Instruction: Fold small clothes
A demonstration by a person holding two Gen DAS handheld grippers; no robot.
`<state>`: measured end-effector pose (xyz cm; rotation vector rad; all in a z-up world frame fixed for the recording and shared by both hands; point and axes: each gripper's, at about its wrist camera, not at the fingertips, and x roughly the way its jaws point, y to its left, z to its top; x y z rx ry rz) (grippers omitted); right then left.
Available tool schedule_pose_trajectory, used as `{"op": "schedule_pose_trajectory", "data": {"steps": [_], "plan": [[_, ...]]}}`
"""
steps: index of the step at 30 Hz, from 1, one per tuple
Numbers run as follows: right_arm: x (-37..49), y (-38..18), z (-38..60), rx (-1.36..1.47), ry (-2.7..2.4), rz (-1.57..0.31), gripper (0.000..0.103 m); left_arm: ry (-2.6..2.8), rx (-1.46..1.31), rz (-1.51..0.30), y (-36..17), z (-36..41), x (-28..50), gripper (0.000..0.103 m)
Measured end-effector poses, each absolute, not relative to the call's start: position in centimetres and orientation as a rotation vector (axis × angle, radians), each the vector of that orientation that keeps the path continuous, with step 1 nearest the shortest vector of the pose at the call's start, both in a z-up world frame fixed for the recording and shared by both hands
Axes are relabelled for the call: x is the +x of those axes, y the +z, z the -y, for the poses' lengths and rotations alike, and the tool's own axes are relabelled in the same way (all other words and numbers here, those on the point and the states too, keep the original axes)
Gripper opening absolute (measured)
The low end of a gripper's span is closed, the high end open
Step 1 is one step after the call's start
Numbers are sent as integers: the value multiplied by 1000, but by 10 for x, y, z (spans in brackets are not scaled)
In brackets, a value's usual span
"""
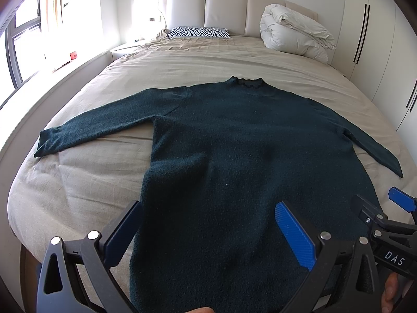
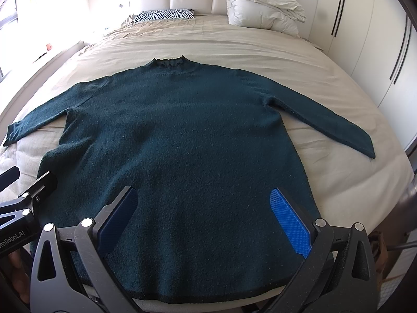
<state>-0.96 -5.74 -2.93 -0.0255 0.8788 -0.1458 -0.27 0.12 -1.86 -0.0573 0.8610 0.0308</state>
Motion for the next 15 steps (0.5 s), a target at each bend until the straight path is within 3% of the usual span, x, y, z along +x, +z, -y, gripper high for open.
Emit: {"op": "schedule_pose_trajectory", "data": {"steps": [15], "plan": [[-9,-32,58,-20,-142,-890,103,27,-65,-875,-26,-1,-4,103]]}}
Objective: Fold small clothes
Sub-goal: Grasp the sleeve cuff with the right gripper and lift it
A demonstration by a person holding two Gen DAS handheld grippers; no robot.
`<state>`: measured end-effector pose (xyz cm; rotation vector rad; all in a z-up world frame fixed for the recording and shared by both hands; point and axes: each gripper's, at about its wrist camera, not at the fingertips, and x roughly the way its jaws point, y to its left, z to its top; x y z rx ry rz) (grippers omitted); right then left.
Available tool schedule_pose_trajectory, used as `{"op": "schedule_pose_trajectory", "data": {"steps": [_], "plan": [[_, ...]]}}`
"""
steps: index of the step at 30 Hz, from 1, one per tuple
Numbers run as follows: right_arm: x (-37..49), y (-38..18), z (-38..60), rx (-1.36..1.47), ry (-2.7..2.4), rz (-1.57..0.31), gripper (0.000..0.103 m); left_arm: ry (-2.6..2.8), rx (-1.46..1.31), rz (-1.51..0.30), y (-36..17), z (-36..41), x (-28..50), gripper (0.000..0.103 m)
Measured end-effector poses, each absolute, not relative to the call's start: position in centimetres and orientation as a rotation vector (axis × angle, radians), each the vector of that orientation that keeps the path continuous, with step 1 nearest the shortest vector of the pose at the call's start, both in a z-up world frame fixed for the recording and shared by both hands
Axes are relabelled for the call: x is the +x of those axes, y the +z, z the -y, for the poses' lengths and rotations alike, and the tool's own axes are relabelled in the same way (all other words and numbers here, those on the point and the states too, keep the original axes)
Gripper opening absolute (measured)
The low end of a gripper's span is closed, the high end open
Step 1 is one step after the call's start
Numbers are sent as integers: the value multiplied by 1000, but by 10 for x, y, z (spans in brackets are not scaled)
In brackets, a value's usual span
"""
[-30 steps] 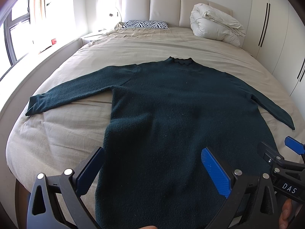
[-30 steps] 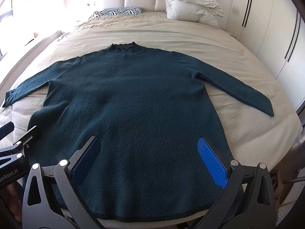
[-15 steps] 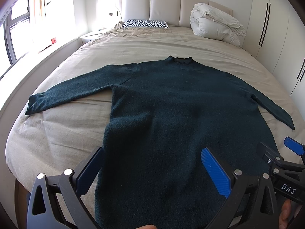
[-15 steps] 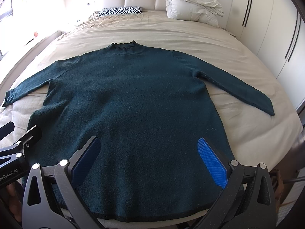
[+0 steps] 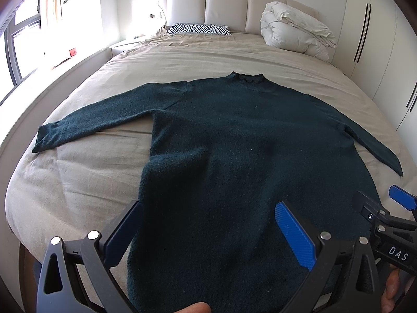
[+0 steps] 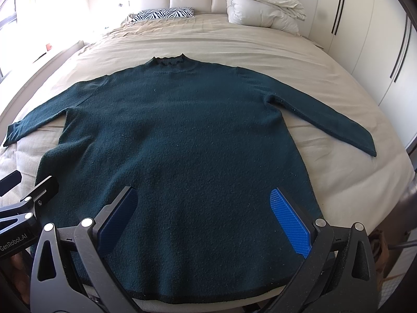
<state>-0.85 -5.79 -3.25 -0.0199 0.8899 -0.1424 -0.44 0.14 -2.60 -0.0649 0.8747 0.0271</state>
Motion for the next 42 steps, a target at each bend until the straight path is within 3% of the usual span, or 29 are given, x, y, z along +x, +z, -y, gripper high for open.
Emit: {"op": "schedule_pose_trajectory", "data": {"steps": [14,20,26,31,38,42], "plan": [[2,-42,73,36,-132,-907,103,-101,-316,-973,-42,-38,14,103],[3,-40,91,108,-118,-868,103,-184,-407,-938,-44,-42,19,103],[5,-34,122,178,-117,-793,103,-231,-424,-1037,-55,-40,31,103],[10,-28,197,338,-186,-719,103,-247,-484,-1065,-66,-46,43,103],[9,-59,367,839,-304,-587,103,-301,-589,-1081,-78,-38,69,103],[15,-95,448,1070,-368,-544,92,-327,-569,-1046,-72,-21,88,103]]}}
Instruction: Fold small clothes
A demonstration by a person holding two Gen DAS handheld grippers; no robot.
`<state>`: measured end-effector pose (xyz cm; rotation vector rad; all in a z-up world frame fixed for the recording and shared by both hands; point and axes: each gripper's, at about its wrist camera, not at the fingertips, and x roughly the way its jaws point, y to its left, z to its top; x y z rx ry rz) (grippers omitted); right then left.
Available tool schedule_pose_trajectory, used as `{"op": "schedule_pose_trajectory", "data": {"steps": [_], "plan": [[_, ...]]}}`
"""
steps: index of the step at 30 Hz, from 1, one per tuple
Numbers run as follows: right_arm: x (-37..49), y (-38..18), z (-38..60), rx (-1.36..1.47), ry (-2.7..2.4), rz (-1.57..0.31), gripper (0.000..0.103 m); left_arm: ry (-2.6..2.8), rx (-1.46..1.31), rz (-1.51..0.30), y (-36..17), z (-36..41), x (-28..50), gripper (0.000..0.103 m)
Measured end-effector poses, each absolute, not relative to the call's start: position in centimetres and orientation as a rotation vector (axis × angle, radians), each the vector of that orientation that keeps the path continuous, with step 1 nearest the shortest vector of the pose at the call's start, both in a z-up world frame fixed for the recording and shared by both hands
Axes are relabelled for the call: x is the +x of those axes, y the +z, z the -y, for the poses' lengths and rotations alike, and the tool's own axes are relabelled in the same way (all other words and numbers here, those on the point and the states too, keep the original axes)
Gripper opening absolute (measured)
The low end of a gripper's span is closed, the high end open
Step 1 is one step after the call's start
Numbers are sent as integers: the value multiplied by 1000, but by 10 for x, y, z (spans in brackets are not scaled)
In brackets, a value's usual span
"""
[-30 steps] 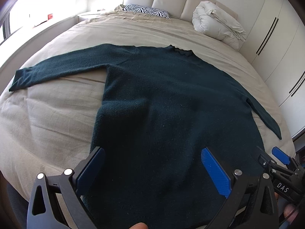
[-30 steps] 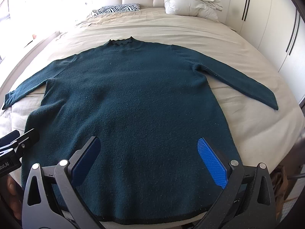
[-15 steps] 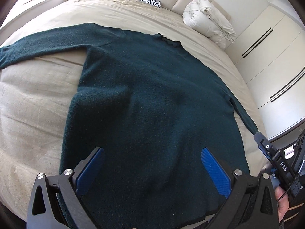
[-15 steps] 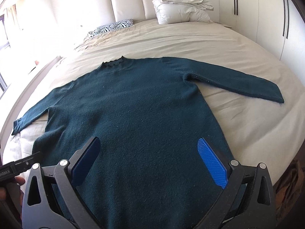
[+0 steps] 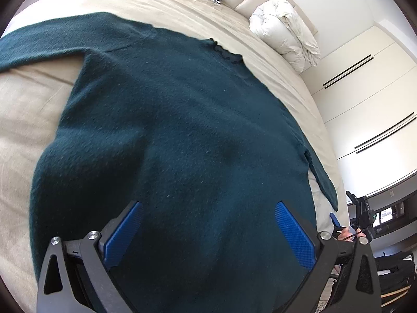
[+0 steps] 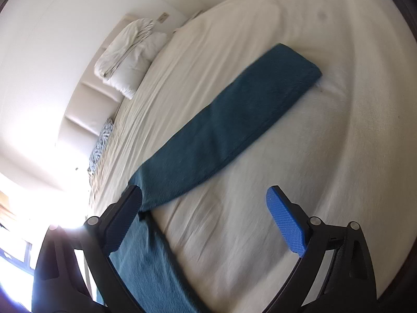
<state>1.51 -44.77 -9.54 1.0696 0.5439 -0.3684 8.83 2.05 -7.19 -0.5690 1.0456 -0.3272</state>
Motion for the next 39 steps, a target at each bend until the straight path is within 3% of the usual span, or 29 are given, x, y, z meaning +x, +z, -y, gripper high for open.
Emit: {"op": "schedule_pose_trajectory", "data": {"steps": [2,5,11,14,16,20,26,32,39], "plan": [[16,-114,480,1178,-393,-518,84,-416,-587,-999,-68,-8,99,103],[25,-129,516,1263,-398,-458,83,-474,-566,-1001,-62,15,114,103],[50,-139,564,1336,-419,-364,80,-436,-560,-1233,-78,38,152,103],[60,-142,586,1329,-436,-346,62,-468,-552,-1196,-70,41,160,103],[65,-144,599,1299,-445,-367,32,-497,-552,-1185,-68,44,168,102],[84,-149,617,1268,-466,-420,9,-529,-513,-1160,-65,52,189,90],[162,-80,575,977,-400,-494,7,-569,-547,-1109,-52,46,215,88],[270,-1,437,476,-209,-593,7,-604,-690,-1052,-47,27,239,89],[328,-11,221,-43,-26,-678,7,-686,-854,-1060,-60,23,254,92]]}}
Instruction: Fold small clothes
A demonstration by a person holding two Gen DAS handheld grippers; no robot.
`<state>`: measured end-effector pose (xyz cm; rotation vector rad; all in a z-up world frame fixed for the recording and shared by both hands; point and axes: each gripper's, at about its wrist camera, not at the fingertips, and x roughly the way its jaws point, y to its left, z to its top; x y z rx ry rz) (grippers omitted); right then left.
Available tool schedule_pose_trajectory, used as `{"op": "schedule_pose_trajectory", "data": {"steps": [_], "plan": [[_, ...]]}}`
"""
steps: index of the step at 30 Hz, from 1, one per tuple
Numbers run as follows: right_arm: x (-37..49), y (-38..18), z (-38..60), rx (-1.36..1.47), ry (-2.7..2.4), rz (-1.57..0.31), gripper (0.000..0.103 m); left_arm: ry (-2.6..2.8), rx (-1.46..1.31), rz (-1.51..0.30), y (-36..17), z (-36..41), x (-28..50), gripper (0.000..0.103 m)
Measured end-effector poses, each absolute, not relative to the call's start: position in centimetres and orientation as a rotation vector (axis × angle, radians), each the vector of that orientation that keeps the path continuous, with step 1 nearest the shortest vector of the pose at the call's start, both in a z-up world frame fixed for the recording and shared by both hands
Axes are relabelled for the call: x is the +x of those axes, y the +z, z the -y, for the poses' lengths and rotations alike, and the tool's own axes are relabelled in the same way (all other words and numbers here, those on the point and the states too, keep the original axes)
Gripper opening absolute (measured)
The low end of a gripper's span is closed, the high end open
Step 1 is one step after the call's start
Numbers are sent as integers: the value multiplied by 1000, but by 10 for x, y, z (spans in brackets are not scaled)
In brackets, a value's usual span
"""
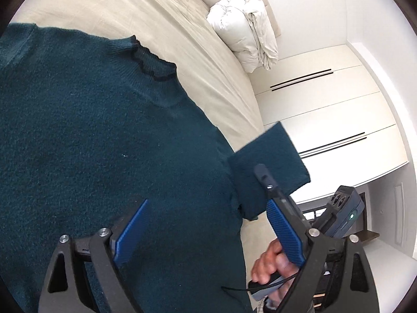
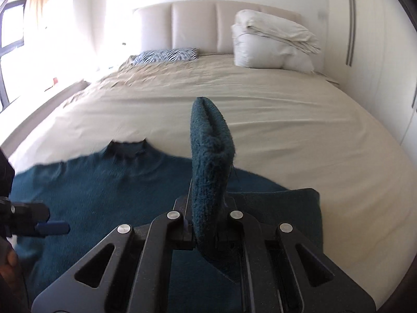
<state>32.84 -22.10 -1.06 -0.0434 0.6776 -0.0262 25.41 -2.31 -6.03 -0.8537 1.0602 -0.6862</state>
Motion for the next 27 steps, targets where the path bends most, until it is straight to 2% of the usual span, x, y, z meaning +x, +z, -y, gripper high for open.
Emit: {"op": "schedule_pose_trajectory", "data": {"steps": [10,18,19,21,23,24,26,27], "plan": [[299,-88,87,-381,36,-745,7,-756,-1007,-1078,-75,14,273,97],[272,-94,72,-462,29,-718,7,-804,-955,-1188,-74,45,303,97],[268,-95,70,-475,30,-713,7,-804,-936,-1202,-74,49,306,94],[247,-98,60,-496,34,-703,7,-804,-903,-1234,-76,53,312,77],[246,-99,59,-503,36,-703,7,-811,-879,-1261,-77,57,316,50],[246,-99,60,-502,35,-705,7,-808,-862,-1267,-77,61,318,44],[246,-99,63,-484,36,-706,8,-799,-852,-1273,-79,64,324,20],[246,-98,65,-472,37,-714,8,-790,-854,-1273,-79,64,327,16]]}}
